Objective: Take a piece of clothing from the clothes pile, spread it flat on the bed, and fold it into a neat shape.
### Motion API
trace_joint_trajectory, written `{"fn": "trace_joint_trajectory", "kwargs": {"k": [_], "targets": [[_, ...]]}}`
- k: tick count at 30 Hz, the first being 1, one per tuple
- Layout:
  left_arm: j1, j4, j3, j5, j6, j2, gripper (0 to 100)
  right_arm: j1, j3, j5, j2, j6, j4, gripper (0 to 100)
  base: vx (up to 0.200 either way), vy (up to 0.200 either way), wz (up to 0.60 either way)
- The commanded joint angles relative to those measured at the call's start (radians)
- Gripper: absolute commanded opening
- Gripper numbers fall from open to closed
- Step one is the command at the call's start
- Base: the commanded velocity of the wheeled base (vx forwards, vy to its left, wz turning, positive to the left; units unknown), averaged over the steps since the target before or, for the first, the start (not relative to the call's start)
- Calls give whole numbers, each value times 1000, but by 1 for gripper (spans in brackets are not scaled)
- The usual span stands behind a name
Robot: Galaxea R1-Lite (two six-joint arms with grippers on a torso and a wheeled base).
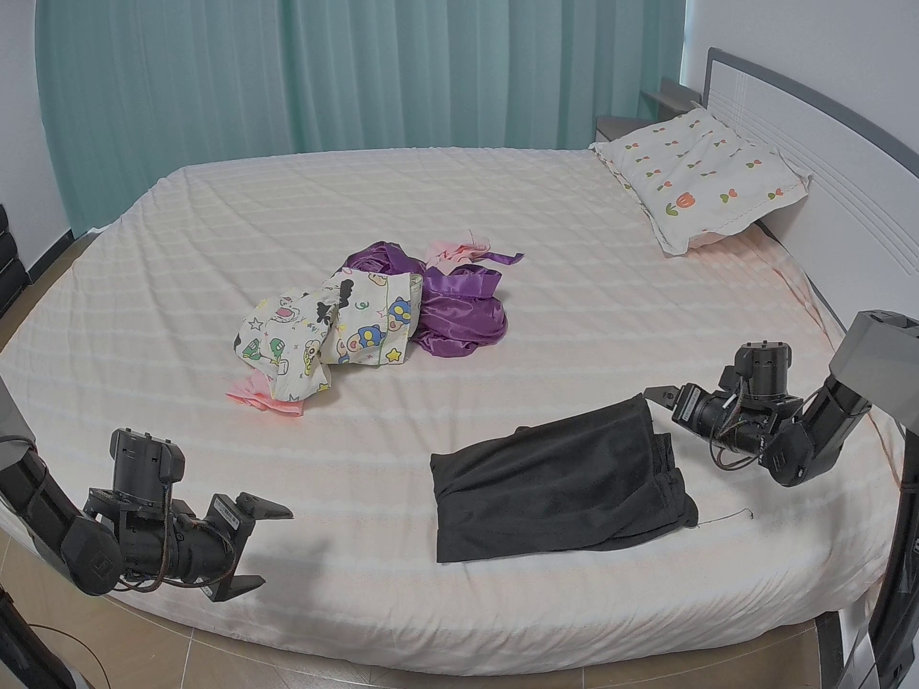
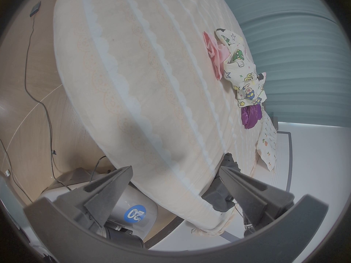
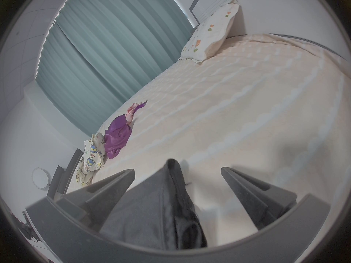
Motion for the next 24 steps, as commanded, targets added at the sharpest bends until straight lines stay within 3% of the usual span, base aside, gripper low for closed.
{"fn": "trace_joint_trajectory", "kwargs": {"k": [1, 5, 6, 10, 17, 24], "targets": [[0, 0, -1, 0, 1, 4, 100, -6, 156, 5, -150, 0, -4, 100, 0, 0, 0], [0, 0, 0, 1, 1, 4, 100, 4, 342, 42, -240, -16, -12, 100, 0, 0, 0], [0, 0, 0, 3, 1, 3, 100, 40, 439, 48, -282, -16, -53, 100, 0, 0, 0], [0, 0, 0, 3, 1, 3, 100, 78, 537, 51, -285, -6, -190, 100, 0, 0, 0], [-1, 0, 0, 4, 1, 4, 100, 142, 595, 50, -203, 3, -323, 100, 0, 0, 0], [-1, -2, -1, 4, 2, 6, 100, 142, 587, 50, -105, -2, -385, 100, 0, 0, 0]]}}
